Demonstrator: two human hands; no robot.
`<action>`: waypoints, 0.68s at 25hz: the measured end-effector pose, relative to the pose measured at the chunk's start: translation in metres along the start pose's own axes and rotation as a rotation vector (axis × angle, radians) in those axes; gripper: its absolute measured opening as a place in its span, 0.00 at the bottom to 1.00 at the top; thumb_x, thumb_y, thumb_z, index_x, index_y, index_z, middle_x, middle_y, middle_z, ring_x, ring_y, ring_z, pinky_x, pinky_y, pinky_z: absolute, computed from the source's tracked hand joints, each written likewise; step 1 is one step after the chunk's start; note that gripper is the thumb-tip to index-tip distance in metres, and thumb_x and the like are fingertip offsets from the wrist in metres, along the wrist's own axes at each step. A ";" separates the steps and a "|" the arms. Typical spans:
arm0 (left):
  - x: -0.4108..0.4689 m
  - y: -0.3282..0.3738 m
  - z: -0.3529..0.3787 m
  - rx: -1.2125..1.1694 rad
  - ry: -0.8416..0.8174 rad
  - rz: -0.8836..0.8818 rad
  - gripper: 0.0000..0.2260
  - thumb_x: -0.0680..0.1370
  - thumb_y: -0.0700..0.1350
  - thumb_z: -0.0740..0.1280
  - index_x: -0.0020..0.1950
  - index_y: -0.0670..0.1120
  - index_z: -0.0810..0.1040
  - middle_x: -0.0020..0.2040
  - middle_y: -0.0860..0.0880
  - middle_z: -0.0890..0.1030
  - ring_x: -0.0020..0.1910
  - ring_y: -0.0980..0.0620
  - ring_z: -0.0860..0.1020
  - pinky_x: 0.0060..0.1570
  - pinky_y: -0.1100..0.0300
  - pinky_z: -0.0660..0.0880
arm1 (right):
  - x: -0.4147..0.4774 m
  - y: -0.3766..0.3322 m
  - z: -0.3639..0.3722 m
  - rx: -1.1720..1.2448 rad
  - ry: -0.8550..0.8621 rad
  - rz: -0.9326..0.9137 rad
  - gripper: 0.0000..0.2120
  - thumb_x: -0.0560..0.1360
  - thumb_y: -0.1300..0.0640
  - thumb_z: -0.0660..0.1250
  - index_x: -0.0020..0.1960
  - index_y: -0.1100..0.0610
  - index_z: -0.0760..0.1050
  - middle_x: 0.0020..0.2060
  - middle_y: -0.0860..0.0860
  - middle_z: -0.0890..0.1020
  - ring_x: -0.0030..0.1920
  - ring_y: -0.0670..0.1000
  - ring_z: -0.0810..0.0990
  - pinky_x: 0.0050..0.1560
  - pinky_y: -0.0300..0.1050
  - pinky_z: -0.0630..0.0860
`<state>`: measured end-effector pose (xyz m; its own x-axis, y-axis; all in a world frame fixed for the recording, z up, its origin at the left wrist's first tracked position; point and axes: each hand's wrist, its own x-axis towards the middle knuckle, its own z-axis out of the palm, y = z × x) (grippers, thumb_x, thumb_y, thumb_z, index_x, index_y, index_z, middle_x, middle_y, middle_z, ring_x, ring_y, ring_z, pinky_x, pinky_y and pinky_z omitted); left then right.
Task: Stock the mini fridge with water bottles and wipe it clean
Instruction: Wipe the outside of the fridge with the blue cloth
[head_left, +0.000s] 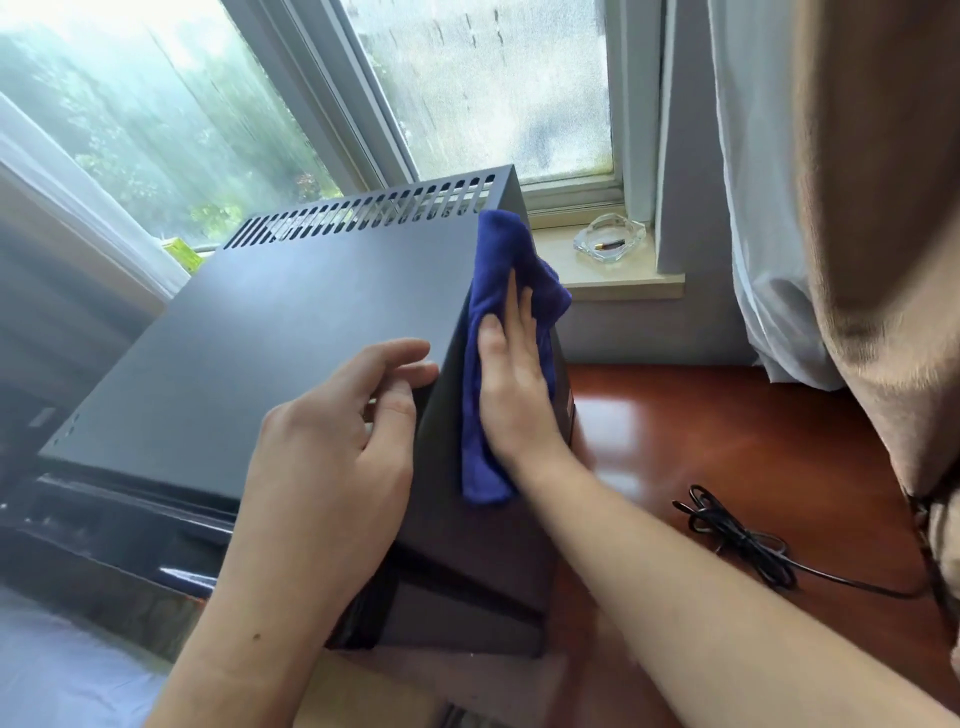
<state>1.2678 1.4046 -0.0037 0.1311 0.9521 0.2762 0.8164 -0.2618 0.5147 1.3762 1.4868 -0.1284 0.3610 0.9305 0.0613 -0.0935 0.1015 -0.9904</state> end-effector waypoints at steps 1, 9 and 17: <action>0.001 0.002 0.000 0.007 -0.006 -0.008 0.11 0.82 0.48 0.63 0.60 0.60 0.81 0.48 0.72 0.82 0.47 0.70 0.80 0.43 0.74 0.73 | 0.020 0.003 -0.003 0.005 0.000 0.032 0.27 0.86 0.46 0.53 0.82 0.46 0.49 0.83 0.46 0.49 0.81 0.43 0.44 0.82 0.47 0.40; -0.006 0.006 0.003 -0.012 0.002 -0.075 0.15 0.81 0.41 0.64 0.59 0.60 0.82 0.50 0.72 0.83 0.34 0.64 0.78 0.34 0.75 0.69 | 0.100 0.077 -0.021 0.105 -0.042 0.316 0.49 0.64 0.21 0.53 0.81 0.39 0.55 0.82 0.48 0.58 0.81 0.50 0.56 0.81 0.56 0.52; -0.009 0.009 0.008 -0.003 0.021 -0.093 0.14 0.81 0.42 0.64 0.59 0.60 0.82 0.51 0.72 0.82 0.43 0.57 0.81 0.41 0.72 0.73 | -0.005 0.145 -0.028 0.116 -0.047 0.545 0.39 0.78 0.32 0.59 0.83 0.49 0.56 0.81 0.50 0.58 0.81 0.50 0.57 0.81 0.53 0.52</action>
<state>1.2781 1.3948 -0.0083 0.0435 0.9688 0.2438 0.8226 -0.1732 0.5416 1.3866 1.4866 -0.2758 0.1902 0.8739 -0.4474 -0.3574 -0.3629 -0.8606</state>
